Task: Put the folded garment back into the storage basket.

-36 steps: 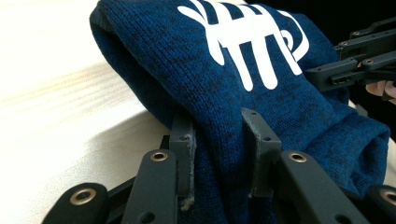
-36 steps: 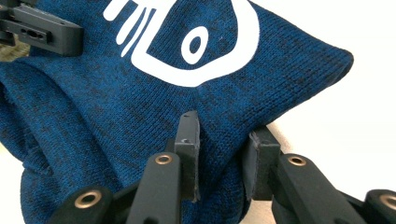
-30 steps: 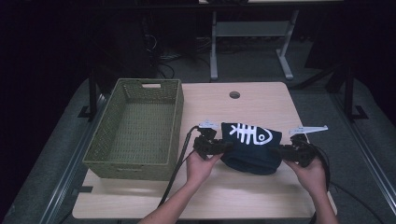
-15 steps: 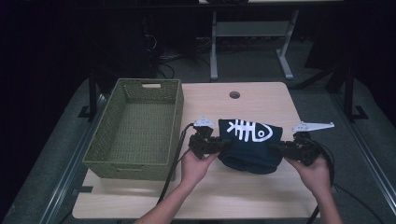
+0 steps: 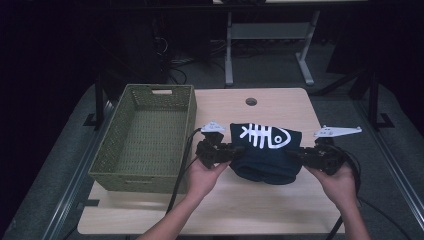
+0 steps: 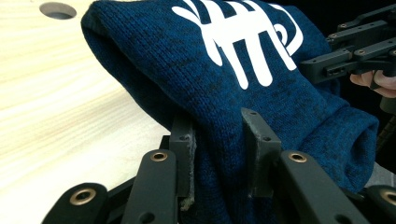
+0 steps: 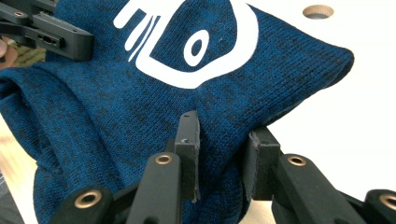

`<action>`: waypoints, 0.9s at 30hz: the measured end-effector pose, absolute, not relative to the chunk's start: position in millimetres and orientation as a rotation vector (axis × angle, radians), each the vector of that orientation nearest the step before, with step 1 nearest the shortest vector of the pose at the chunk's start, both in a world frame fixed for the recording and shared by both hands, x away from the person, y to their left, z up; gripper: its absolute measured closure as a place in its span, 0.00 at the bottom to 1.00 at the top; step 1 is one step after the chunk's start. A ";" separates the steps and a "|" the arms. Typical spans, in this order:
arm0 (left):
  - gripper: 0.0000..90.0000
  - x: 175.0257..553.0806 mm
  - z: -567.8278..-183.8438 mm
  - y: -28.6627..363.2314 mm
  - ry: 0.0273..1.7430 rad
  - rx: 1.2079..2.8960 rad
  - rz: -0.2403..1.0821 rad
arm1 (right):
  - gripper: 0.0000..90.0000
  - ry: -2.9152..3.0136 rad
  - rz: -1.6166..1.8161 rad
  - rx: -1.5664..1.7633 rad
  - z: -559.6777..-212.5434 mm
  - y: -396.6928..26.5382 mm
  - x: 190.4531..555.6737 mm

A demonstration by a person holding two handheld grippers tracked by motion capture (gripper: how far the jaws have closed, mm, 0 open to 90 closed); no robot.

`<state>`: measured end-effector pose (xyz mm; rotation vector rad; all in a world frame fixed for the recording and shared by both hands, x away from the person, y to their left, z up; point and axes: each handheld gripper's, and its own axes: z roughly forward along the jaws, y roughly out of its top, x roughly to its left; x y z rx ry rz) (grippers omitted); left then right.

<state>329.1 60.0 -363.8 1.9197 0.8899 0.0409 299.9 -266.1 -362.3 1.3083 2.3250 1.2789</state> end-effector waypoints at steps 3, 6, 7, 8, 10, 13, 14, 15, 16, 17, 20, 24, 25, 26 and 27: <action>0.76 328.4 -359.0 62.4 0.890 1.918 0.045 | 0.78 2.324 1.291 1.295 -357.4 -263.6 299.8; 0.76 329.5 -355.2 66.5 0.890 1.912 0.047 | 0.78 2.324 1.289 1.279 -352.4 -260.6 300.6; 0.76 330.0 -354.3 68.1 0.891 1.909 0.045 | 0.78 2.325 1.290 1.282 -350.7 -259.4 300.6; 0.76 330.3 -353.2 69.6 0.889 1.911 0.049 | 0.78 2.327 1.295 1.274 -349.3 -258.3 301.3; 0.76 329.9 -350.8 72.1 0.893 1.905 0.053 | 0.78 2.329 1.296 1.275 -346.1 -255.4 301.8; 0.76 329.7 -346.6 76.7 0.894 1.898 0.063 | 0.78 2.331 1.299 1.254 -341.9 -251.6 303.5; 0.76 330.0 -345.5 78.4 0.893 1.900 0.063 | 0.78 2.334 1.303 1.253 -340.1 -250.1 304.3; 0.76 330.2 -344.5 80.0 0.895 1.897 0.061 | 0.78 2.335 1.307 1.247 -339.0 -248.8 305.1; 0.76 330.2 -343.8 81.1 0.897 1.893 0.062 | 0.78 2.338 1.305 1.239 -337.9 -247.6 305.7; 0.76 330.3 -342.8 82.7 0.897 1.893 0.063 | 0.78 2.339 1.305 1.243 -336.9 -246.3 305.9; 0.76 330.4 -339.4 87.3 0.899 1.891 0.070 | 0.78 2.342 1.317 1.222 -334.1 -242.7 308.1; 0.76 330.7 -336.0 94.1 0.905 1.881 0.065 | 0.78 2.352 1.329 1.215 -330.4 -237.7 310.2; 0.76 330.5 -335.4 95.6 0.901 1.884 0.071 | 0.78 2.354 1.334 1.214 -329.5 -236.3 310.7; 0.76 330.3 -334.6 97.8 0.901 1.886 0.076 | 0.78 2.355 1.336 1.206 -328.7 -234.9 311.4; 0.76 330.3 -333.9 99.5 0.899 1.888 0.077 | 0.78 2.362 1.336 1.204 -327.3 -232.8 312.0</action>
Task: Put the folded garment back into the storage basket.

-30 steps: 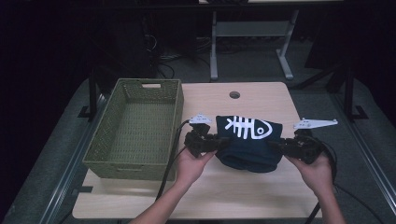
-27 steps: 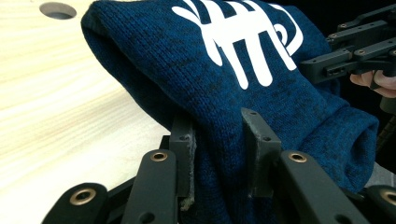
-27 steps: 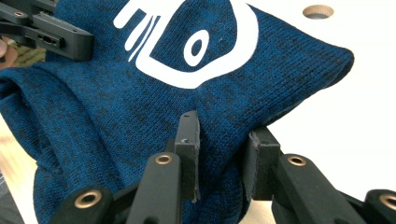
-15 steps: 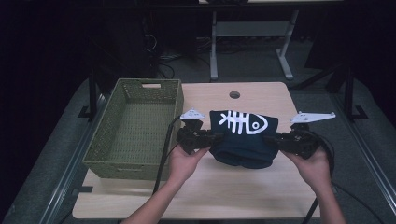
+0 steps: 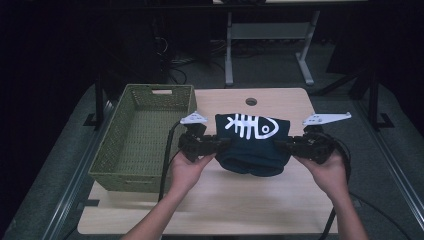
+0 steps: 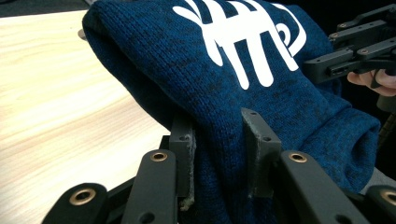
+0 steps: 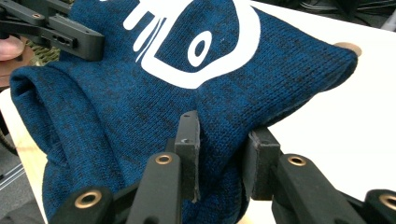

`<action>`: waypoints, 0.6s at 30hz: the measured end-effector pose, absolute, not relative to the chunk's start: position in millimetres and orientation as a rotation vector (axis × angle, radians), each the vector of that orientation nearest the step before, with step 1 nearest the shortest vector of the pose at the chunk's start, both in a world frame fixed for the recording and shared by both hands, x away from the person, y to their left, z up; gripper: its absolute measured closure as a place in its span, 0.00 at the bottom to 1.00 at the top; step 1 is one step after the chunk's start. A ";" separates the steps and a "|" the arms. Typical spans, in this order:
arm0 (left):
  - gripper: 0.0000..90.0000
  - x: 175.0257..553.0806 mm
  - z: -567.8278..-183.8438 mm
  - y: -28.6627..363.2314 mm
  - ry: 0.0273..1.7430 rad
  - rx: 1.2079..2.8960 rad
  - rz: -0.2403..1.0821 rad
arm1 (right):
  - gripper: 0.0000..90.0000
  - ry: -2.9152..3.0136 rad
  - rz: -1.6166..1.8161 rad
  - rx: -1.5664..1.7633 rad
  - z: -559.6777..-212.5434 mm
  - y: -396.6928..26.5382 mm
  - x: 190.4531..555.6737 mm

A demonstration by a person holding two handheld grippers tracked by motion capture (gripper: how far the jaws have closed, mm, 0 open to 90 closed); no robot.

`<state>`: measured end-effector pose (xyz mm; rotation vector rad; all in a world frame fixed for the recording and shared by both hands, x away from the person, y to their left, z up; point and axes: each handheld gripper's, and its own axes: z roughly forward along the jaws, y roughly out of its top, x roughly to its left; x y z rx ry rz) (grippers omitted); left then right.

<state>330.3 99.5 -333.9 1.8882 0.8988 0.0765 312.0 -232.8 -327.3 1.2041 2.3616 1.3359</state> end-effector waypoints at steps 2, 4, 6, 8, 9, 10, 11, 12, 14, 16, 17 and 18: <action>0.76 329.7 -332.6 101.6 0.902 1.883 0.078 | 0.78 2.368 1.341 1.193 -325.9 -230.7 312.8; 0.76 329.2 -331.0 103.7 0.898 1.887 0.087 | 0.78 2.373 1.345 1.187 -324.4 -229.0 313.5; 0.76 328.8 -328.9 105.8 0.898 1.886 0.085 | 0.78 2.379 1.344 1.184 -323.1 -227.2 314.2; 0.76 328.8 -327.0 107.8 0.895 1.887 0.091 | 0.78 2.381 1.349 1.181 -321.6 -225.2 315.1; 0.76 328.9 -326.1 108.9 0.899 1.883 0.088 | 0.78 2.382 1.350 1.178 -321.1 -224.7 315.5; 0.76 329.2 -325.3 110.1 0.898 1.885 0.089 | 0.78 2.385 1.352 1.174 -320.4 -223.8 315.9; 0.76 329.4 -324.6 111.2 0.899 1.886 0.087 | 0.78 2.387 1.350 1.174 -319.5 -222.8 316.2; 0.76 329.6 -324.1 112.2 0.904 1.882 0.085 | 0.78 2.388 1.352 1.173 -318.9 -221.6 316.6; 0.76 329.8 -323.1 114.9 0.907 1.883 0.091 | 0.78 2.394 1.345 1.164 -317.3 -219.0 317.9; 0.76 330.1 -322.2 118.2 0.910 1.880 0.090 | 0.79 2.401 1.346 1.156 -315.7 -216.0 318.5; 0.76 330.1 -321.9 119.8 0.911 1.880 0.089 | 0.79 2.403 1.349 1.151 -315.2 -214.6 319.0; 0.76 329.8 -321.3 121.3 0.914 1.877 0.088 | 0.79 2.405 1.348 1.153 -314.3 -213.0 318.9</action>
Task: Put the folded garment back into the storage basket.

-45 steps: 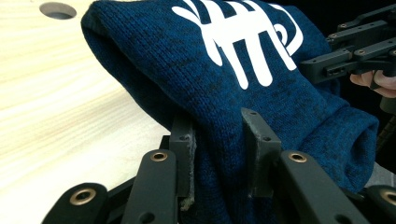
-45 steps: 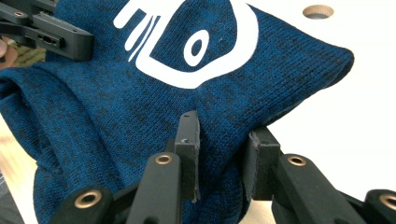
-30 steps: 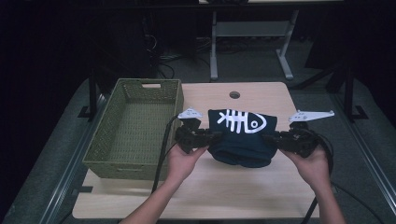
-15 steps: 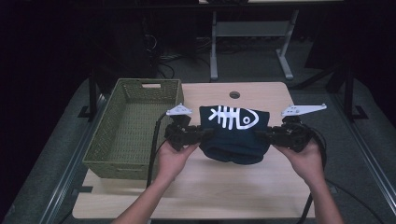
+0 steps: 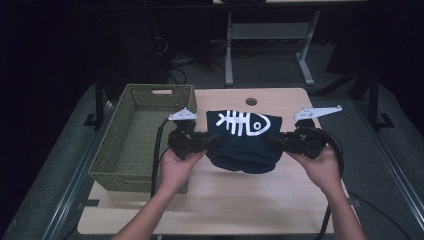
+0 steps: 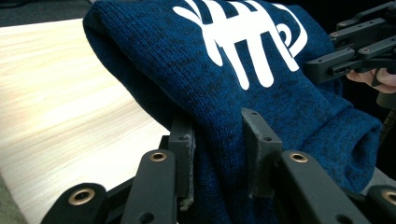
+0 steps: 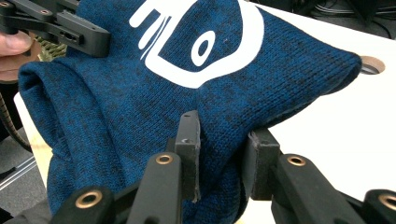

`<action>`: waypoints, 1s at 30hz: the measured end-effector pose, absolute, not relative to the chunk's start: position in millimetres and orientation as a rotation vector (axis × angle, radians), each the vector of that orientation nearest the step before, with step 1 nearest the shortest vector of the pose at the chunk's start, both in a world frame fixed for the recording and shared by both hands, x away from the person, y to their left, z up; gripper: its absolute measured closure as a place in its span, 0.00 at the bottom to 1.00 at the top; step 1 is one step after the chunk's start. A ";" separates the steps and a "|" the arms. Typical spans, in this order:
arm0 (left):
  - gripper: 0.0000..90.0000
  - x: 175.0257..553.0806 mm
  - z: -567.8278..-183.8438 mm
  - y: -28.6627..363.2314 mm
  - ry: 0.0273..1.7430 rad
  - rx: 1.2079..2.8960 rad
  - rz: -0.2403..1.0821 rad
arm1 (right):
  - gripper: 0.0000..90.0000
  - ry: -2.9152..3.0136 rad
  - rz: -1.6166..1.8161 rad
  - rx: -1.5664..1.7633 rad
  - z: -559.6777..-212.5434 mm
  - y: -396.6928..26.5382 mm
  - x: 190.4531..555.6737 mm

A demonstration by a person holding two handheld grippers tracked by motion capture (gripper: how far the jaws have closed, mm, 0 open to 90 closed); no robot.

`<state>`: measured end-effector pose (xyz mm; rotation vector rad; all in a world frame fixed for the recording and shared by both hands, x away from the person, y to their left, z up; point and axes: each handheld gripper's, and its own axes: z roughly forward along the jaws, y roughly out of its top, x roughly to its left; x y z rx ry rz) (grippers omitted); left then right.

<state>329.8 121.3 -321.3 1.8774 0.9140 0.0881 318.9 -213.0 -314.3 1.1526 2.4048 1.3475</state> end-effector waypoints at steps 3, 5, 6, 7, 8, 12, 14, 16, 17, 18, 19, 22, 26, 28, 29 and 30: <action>0.76 329.5 -319.5 125.9 0.913 1.881 0.090 | 0.79 2.408 1.355 1.133 -313.0 -209.7 320.0; 0.76 329.3 -318.4 128.5 0.918 1.878 0.090 | 0.79 2.415 1.357 1.135 -311.5 -207.0 320.7; 0.76 329.3 -317.7 130.0 0.917 1.876 0.091 | 0.79 2.418 1.356 1.133 -310.8 -205.5 321.2; 0.76 329.4 -317.1 131.6 0.918 1.877 0.094 | 0.79 2.420 1.355 1.128 -309.8 -204.0 321.7; 0.76 329.5 -316.5 133.1 0.922 1.872 0.091 | 0.79 2.421 1.358 1.124 -308.9 -202.4 322.4; 0.76 329.4 -314.1 139.0 0.924 1.868 0.101 | 0.79 2.429 1.357 1.104 -305.7 -196.5 325.0; 0.76 329.4 -313.3 141.4 0.927 1.865 0.105 | 0.79 2.434 1.356 1.103 -304.3 -193.8 326.3; 0.76 329.3 -312.4 144.2 0.929 1.862 0.110 | 0.79 2.438 1.357 1.091 -303.0 -191.1 327.6; 0.76 329.1 -311.6 146.0 0.932 1.863 0.110 | 0.79 2.437 1.360 1.086 -302.7 -190.1 328.0; 0.76 329.1 -311.0 147.3 0.933 1.860 0.112 | 0.79 2.439 1.362 1.087 -302.1 -188.2 328.7; 0.76 329.1 -309.9 149.5 0.934 1.862 0.115 | 0.79 2.442 1.360 1.088 -301.5 -186.8 329.0; 0.76 329.1 -308.1 153.4 0.935 1.861 0.122 | 0.79 2.447 1.364 1.074 -300.2 -182.2 330.5; 0.76 329.2 -306.7 158.6 0.944 1.858 0.127 | 0.79 2.450 1.375 1.061 -298.1 -176.9 332.2; 0.76 329.1 -306.2 161.0 0.947 1.859 0.131 | 0.79 2.455 1.375 1.060 -297.3 -174.4 333.0; 0.76 329.1 -305.9 162.5 0.948 1.858 0.131 | 0.79 2.457 1.378 1.058 -297.0 -172.9 333.5; 0.76 329.0 -305.6 163.9 0.951 1.855 0.129 | 0.79 2.459 1.377 1.054 -296.7 -171.6 334.1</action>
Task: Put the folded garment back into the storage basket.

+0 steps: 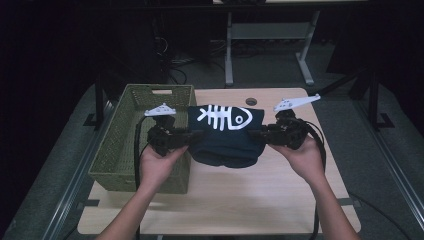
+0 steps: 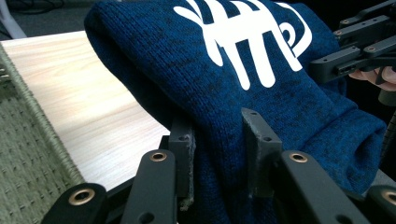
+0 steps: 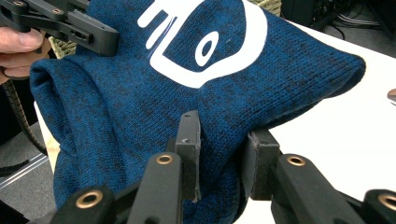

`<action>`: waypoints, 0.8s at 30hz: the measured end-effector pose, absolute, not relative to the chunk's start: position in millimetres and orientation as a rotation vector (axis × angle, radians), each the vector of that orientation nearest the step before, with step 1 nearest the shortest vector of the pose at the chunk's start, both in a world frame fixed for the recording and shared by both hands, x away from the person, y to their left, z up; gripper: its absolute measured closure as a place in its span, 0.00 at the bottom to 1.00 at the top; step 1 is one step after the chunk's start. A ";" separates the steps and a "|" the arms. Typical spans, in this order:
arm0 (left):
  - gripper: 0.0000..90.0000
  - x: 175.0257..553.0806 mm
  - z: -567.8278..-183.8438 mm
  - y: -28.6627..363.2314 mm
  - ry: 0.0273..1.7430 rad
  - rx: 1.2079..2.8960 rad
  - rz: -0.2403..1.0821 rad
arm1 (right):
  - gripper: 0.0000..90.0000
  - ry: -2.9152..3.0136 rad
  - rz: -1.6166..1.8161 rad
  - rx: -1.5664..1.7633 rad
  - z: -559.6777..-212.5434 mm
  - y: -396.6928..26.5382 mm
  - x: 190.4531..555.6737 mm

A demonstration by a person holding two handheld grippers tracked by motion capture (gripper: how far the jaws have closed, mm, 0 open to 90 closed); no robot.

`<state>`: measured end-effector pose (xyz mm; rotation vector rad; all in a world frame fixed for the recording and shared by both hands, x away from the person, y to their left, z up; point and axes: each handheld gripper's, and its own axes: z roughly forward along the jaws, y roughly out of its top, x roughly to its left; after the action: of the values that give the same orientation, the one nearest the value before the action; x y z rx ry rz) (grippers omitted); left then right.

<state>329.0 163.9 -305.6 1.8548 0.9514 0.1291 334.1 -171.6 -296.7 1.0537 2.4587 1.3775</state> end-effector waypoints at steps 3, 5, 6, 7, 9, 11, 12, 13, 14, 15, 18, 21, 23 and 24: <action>0.76 328.7 -303.9 168.5 0.953 1.854 0.140 | 0.79 2.465 1.383 1.043 -295.6 -167.3 335.9; 0.76 328.3 -302.6 171.7 0.956 1.852 0.140 | 0.79 2.470 1.390 1.046 -294.6 -164.3 336.6; 0.76 328.2 -302.0 173.3 0.957 1.850 0.143 | 0.79 2.470 1.394 1.039 -294.4 -162.9 337.1; 0.76 328.0 -301.5 174.8 0.958 1.850 0.145 | 0.79 2.473 1.396 1.041 -293.9 -161.3 337.4; 0.76 327.8 -300.7 177.8 0.959 1.850 0.148 | 0.79 2.473 1.396 1.033 -293.4 -158.1 338.3; 0.76 327.5 -299.9 180.9 0.963 1.851 0.151 | 0.79 2.480 1.397 1.030 -292.8 -154.9 339.2; 0.76 327.1 -299.6 182.7 0.966 1.850 0.153 | 0.79 2.483 1.393 1.028 -292.4 -153.4 339.6; 0.76 326.7 -299.2 184.1 0.970 1.849 0.153 | 0.79 2.484 1.393 1.023 -292.0 -151.1 340.2; 0.76 326.5 -298.9 185.4 0.974 1.845 0.156 | 0.79 2.486 1.392 1.018 -291.6 -149.5 340.7; 0.76 326.4 -298.7 186.7 0.975 1.843 0.157 | 0.79 2.488 1.392 1.012 -291.1 -148.0 341.2; 0.76 326.1 -297.6 191.7 0.982 1.839 0.163 | 0.79 2.493 1.392 1.006 -290.1 -143.0 342.5; 0.76 325.5 -296.9 196.8 0.989 1.838 0.170 | 0.79 2.503 1.388 1.006 -289.0 -136.3 344.3; 0.76 325.4 -296.6 200.9 0.990 1.835 0.170 | 0.79 2.508 1.384 0.992 -288.5 -133.8 345.3; 0.76 325.3 -296.4 202.4 0.990 1.836 0.173 | 0.79 2.510 1.382 0.982 -288.0 -131.7 346.1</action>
<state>325.3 202.4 -296.4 1.8365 0.9905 0.1733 346.1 -131.7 -288.0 0.9821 2.5100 1.3825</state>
